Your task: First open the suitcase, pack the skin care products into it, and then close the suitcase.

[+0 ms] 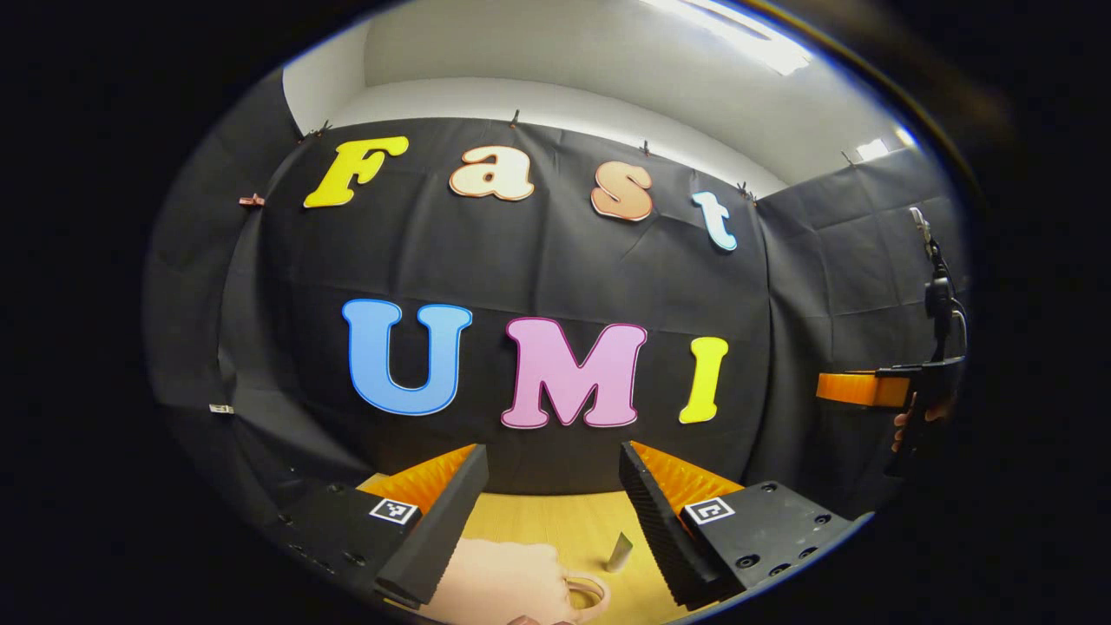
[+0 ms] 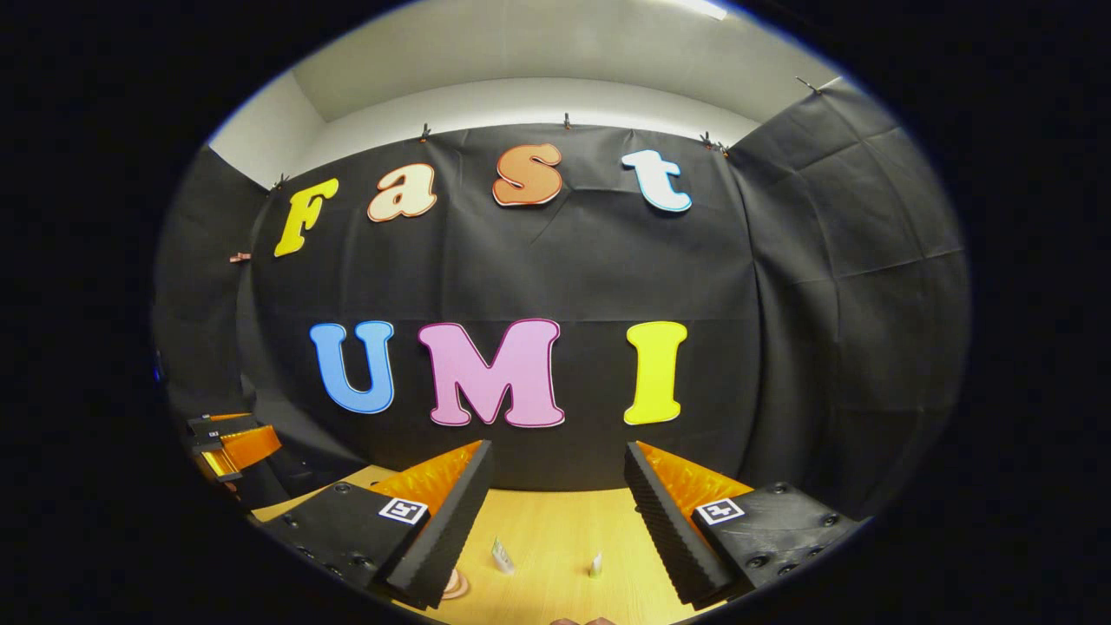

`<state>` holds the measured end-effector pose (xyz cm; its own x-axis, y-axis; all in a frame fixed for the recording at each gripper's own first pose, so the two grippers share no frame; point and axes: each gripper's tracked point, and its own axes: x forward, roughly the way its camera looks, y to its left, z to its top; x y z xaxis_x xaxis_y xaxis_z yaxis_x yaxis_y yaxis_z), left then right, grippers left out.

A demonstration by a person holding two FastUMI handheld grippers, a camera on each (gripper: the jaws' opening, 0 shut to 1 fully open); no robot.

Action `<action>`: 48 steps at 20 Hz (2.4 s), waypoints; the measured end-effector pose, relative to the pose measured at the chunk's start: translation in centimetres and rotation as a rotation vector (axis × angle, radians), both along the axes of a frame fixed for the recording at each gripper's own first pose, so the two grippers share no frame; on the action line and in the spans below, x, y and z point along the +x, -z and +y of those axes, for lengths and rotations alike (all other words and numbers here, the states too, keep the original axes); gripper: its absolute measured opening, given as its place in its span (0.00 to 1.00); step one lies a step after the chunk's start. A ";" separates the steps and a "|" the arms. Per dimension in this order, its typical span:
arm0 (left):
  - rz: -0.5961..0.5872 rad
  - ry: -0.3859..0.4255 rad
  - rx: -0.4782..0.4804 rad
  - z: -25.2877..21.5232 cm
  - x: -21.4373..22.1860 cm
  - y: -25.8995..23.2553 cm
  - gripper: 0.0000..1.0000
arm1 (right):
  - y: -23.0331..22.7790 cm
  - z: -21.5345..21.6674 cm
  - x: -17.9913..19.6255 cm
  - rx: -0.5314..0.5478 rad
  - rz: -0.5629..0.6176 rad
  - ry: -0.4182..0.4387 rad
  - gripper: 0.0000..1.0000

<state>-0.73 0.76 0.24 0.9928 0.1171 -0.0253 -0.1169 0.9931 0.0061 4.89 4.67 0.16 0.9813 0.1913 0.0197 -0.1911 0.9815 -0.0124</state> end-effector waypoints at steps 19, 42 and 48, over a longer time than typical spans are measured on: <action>0.941 0.043 -0.182 -8.0 6.3 30.3 0.97 | 7.9 -9.1 4.6 -0.049 0.092 -0.090 0.96; 1.328 0.011 -0.102 -5.5 5.6 40.2 0.17 | 12.0 -13.3 7.2 -0.036 0.197 -0.086 0.96; 1.219 0.025 -0.102 -2.9 6.5 30.3 0.13 | 11.5 -10.8 7.7 -0.030 0.188 -0.142 0.96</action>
<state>5.80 -2.13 -30.03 0.3150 0.0411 -0.9482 -0.0699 0.9974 0.0200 12.59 -6.14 -11.30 0.9304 0.3253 -0.1691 -0.3288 0.9444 0.0075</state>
